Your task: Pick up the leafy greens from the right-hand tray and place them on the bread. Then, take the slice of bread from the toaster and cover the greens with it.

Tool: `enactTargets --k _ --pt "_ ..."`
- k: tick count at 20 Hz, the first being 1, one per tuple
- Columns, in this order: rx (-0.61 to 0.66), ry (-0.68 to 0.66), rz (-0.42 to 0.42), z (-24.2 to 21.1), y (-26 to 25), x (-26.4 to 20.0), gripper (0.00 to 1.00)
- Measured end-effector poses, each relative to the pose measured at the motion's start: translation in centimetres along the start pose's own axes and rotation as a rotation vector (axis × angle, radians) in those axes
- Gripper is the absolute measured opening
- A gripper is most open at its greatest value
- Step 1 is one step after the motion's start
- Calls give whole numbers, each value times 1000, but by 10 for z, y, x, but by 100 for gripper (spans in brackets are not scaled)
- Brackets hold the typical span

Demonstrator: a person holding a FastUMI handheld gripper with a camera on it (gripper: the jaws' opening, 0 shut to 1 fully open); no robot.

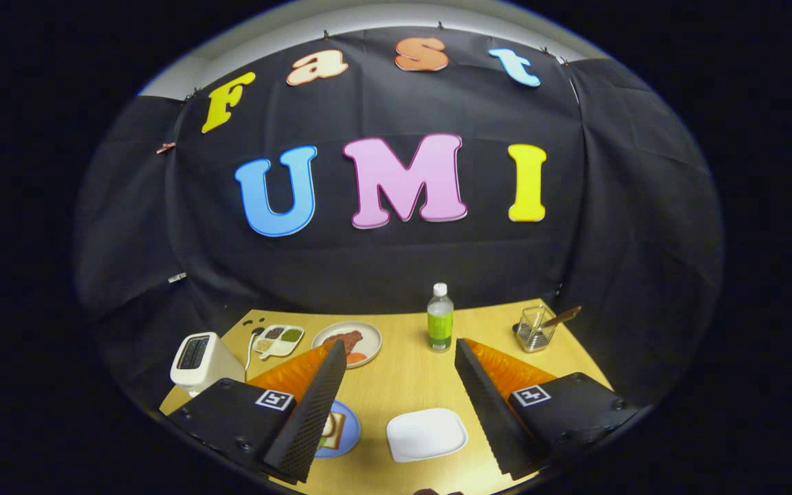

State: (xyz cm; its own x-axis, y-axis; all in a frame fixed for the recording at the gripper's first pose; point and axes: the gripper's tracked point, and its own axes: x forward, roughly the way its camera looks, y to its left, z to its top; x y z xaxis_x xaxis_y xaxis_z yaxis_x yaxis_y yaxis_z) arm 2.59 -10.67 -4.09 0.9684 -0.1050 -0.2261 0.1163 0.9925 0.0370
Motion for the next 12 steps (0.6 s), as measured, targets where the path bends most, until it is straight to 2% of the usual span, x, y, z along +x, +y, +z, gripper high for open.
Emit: enactTargets --k 2,6,12 --pt "-35 -40 12 7 -9 -17 99" --pt "-15 -58 -1 5 -24 -41 99" --pt "51 28 32 -19 -22 -43 99"
